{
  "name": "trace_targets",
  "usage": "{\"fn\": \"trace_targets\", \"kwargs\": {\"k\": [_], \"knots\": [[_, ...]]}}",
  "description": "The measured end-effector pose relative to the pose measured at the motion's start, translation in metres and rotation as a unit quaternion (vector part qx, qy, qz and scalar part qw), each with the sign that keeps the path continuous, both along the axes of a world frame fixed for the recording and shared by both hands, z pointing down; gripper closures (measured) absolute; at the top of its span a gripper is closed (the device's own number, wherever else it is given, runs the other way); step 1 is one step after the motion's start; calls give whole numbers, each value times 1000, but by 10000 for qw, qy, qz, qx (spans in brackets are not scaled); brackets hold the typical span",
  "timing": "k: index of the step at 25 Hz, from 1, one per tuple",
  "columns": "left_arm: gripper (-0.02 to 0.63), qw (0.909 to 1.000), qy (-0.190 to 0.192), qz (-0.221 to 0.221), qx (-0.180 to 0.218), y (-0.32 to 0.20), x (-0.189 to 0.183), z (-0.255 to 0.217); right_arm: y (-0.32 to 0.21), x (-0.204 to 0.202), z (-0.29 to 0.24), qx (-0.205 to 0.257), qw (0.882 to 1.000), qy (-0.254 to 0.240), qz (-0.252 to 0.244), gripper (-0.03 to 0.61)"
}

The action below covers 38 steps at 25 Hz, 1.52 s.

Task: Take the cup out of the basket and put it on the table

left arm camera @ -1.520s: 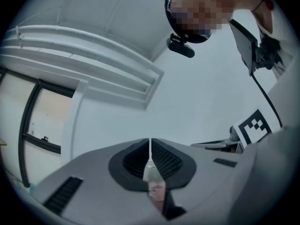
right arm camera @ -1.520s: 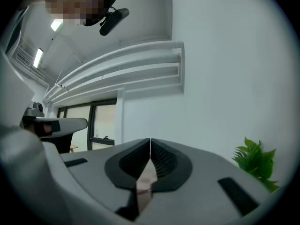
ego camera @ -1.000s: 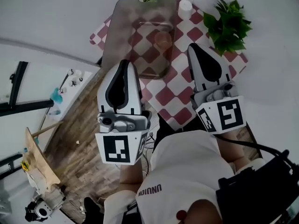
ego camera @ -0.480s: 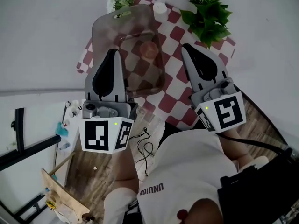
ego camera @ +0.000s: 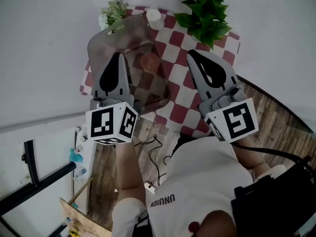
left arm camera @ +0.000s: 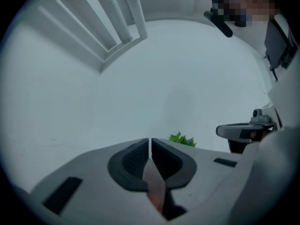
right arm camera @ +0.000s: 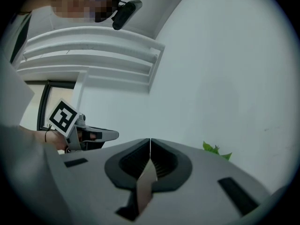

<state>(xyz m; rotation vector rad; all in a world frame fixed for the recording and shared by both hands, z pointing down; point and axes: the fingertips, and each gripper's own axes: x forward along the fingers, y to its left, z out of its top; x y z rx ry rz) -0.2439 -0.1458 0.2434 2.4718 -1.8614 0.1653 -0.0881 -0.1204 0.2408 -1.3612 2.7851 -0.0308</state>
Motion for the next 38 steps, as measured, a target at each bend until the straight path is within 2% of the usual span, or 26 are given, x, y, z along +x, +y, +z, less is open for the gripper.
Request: {"fn": "trace_targets", "kwargs": {"k": [2,5,13,17,20,23,26,32,38], "knots": [[600,9999,-87,30,-79,-7,-1,7,0,3,1,-20,10000,-10,58,560],[551,9995,-257,39,-187,-20,-2,18,-1,6,4,-63,9999,-8,113,560],[549,9961,-465,-123,-743,-45,-10,63,-6,15,7,-67,9997,-9,214,560],[535,9928,-621,3,-1026,-54,-10,87,-8,20,7,-74,9996,-68,267,560],[525,9887,-673,125,-1333,-62,-10,103,-9,22,5,-102,9995,-65,306,560],[503,9833,-912,167,-1563,-69,-12,119,-11,24,5,-119,9993,-68,334,560],[494,9781,-1165,257,-1707,-74,-11,132,-13,27,5,-134,9992,-71,373,560],[486,9717,-1237,499,-1952,-84,-7,152,-15,29,7,-161,9991,-26,398,560],[486,9605,-1575,671,-2193,-85,-6,170,-17,32,8,-156,9989,1,446,560]]}}
